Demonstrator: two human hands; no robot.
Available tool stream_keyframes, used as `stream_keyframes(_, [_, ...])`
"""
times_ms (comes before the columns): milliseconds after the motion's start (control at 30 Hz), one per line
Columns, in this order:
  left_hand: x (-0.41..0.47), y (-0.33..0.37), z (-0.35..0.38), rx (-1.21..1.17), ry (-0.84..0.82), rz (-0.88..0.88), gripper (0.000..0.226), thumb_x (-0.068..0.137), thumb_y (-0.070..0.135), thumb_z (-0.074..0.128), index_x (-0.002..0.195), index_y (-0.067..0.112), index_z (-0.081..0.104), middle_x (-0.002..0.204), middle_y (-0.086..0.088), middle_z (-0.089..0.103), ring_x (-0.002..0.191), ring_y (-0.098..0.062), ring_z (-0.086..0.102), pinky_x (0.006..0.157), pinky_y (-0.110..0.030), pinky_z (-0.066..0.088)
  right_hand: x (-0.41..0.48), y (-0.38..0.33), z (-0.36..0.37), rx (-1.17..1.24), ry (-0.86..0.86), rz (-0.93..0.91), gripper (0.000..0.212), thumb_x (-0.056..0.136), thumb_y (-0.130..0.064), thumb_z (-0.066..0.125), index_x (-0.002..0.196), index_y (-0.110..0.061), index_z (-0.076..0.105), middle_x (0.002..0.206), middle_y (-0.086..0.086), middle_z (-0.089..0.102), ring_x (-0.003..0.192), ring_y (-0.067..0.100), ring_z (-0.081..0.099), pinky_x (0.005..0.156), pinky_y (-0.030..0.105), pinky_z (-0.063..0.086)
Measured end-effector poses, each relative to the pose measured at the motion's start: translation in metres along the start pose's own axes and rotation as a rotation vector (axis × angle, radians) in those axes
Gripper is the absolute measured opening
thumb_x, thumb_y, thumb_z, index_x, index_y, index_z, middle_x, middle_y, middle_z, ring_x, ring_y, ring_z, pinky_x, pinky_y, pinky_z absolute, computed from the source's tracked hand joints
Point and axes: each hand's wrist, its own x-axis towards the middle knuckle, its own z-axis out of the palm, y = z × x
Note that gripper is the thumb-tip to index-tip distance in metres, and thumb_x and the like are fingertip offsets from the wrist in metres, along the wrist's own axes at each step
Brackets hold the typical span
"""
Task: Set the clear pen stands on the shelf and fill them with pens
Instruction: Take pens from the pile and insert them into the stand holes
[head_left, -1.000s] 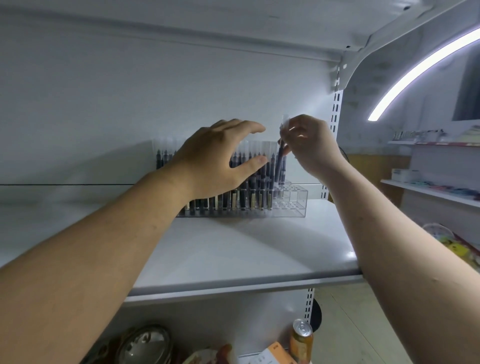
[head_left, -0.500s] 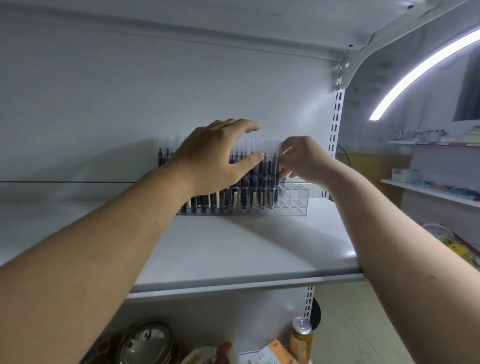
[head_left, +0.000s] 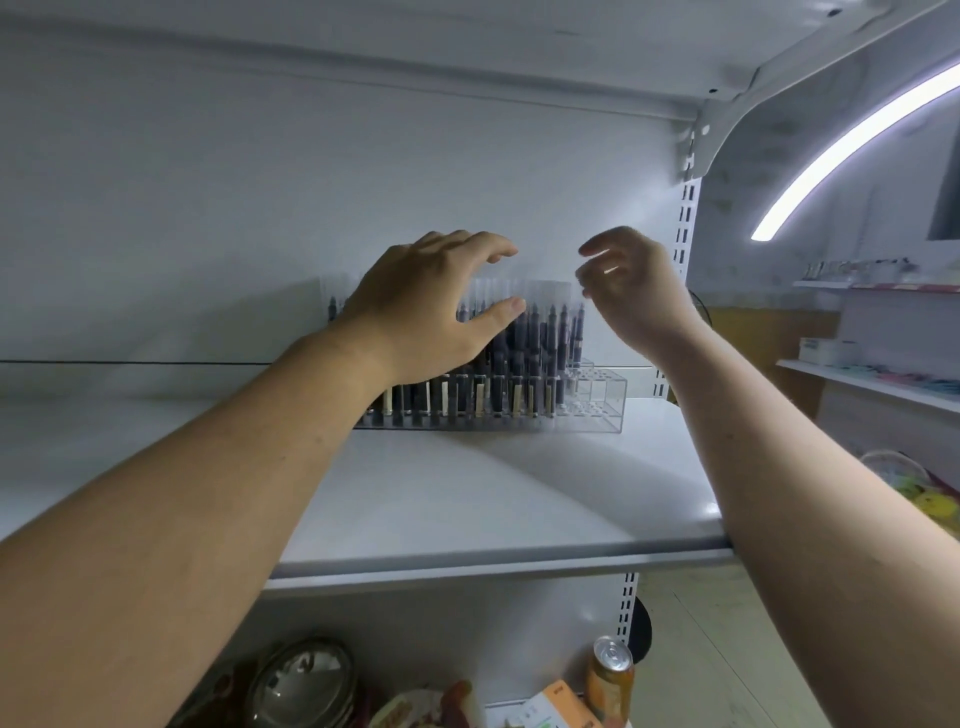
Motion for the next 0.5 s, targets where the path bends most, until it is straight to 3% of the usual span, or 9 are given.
stream_keyframes(100, [0.002,-0.001,-0.013,0.059,0.062,-0.059,0.058,0.098,0.063,0.051,0.140,0.024,0.060,0.132,0.006,0.069,0.122,-0.019,0.063,0.103,-0.046,0.052,0.001,-0.010,0.002,0.042,0.118,-0.074,0.021,0.098,-0.015,0.064,0.118,-0.013,0.068,0.103,-0.004,0.073,0.088,0.002,0.068,0.079,0.017,0.056])
stream_keyframes(200, [0.001,-0.013,-0.039,0.086,0.080,-0.125,0.054,0.100,0.063,0.051,0.137,0.024,0.061,0.130,0.007,0.069,0.120,-0.019,0.064,0.099,-0.044,0.052,0.007,-0.038,0.004,0.074,0.153,-0.116,0.019,0.096,-0.019,0.066,0.114,-0.015,0.070,0.102,-0.008,0.073,0.086,-0.005,0.066,0.074,0.009,0.051])
stream_keyframes(267, [-0.005,-0.024,-0.063,0.127,0.043,-0.167,0.053,0.102,0.063,0.052,0.139,0.026,0.058,0.133,0.008,0.066,0.120,-0.018,0.063,0.098,-0.043,0.051,0.013,-0.068,0.009,0.057,0.093,-0.170,0.019,0.095,-0.027,0.068,0.113,-0.020,0.071,0.101,-0.008,0.074,0.089,0.002,0.068,0.073,0.006,0.045])
stream_keyframes(400, [-0.041,-0.056,-0.117,0.262,-0.055,-0.288,0.053,0.100,0.066,0.052,0.141,0.032,0.053,0.136,0.012,0.063,0.118,-0.017,0.062,0.098,-0.042,0.051,0.003,-0.140,0.052,0.004,-0.119,-0.341,0.023,0.096,-0.039,0.068,0.114,-0.024,0.067,0.104,-0.007,0.072,0.095,0.011,0.069,0.087,0.028,0.057])
stream_keyframes(500, [-0.082,-0.083,-0.161,0.354,-0.115,-0.399,0.053,0.099,0.068,0.052,0.141,0.035,0.052,0.137,0.014,0.062,0.119,-0.015,0.061,0.100,-0.043,0.052,-0.013,-0.192,0.105,0.042,-0.239,-0.406,0.026,0.097,-0.040,0.068,0.117,-0.024,0.067,0.106,-0.007,0.071,0.095,0.013,0.068,0.088,0.035,0.059])
